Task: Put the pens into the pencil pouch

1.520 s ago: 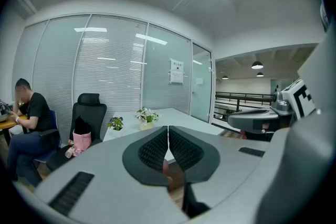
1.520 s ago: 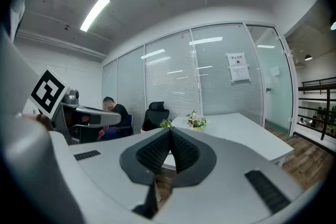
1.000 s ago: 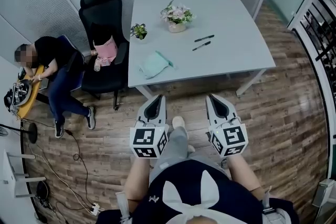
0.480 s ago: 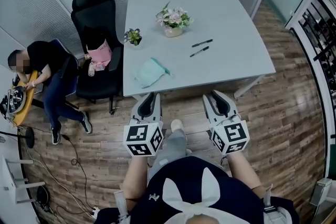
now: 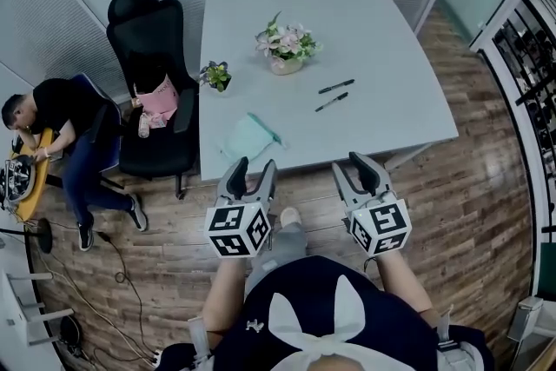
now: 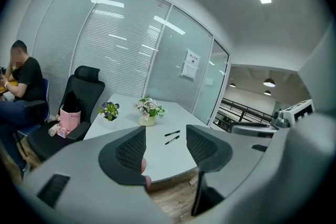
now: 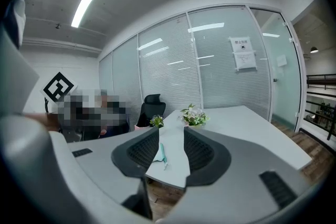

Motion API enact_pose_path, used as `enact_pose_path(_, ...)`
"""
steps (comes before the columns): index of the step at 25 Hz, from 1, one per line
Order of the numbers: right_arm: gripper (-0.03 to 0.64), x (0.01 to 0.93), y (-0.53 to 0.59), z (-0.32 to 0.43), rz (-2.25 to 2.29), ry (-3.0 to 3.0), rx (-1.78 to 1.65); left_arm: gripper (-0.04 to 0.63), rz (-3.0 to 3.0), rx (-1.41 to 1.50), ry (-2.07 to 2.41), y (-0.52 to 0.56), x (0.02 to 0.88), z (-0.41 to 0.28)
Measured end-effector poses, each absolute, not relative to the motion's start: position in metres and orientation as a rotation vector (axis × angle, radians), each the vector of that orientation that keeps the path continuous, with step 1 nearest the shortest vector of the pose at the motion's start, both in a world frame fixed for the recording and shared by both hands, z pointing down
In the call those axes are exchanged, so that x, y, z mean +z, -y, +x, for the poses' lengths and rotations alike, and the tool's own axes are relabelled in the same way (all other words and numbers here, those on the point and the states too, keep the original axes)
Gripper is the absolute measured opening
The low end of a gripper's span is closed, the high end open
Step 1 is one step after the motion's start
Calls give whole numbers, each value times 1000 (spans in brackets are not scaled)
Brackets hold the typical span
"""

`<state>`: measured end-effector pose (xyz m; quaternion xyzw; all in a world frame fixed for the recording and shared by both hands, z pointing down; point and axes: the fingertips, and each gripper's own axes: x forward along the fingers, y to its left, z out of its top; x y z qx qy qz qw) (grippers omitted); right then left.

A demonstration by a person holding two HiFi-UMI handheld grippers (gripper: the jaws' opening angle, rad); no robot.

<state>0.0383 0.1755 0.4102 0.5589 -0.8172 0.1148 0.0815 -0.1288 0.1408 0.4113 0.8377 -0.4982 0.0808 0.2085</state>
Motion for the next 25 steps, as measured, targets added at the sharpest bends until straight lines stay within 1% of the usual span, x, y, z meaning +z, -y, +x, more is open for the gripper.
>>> enact_pose_path(17,141,444,-95,42,1658,2336,416,232,2145,313,1312,-46,478,-146)
enact_pose_path(25,143,460,-73,47,1656,2290,460,232,2035,365,1297,-21,517,-146)
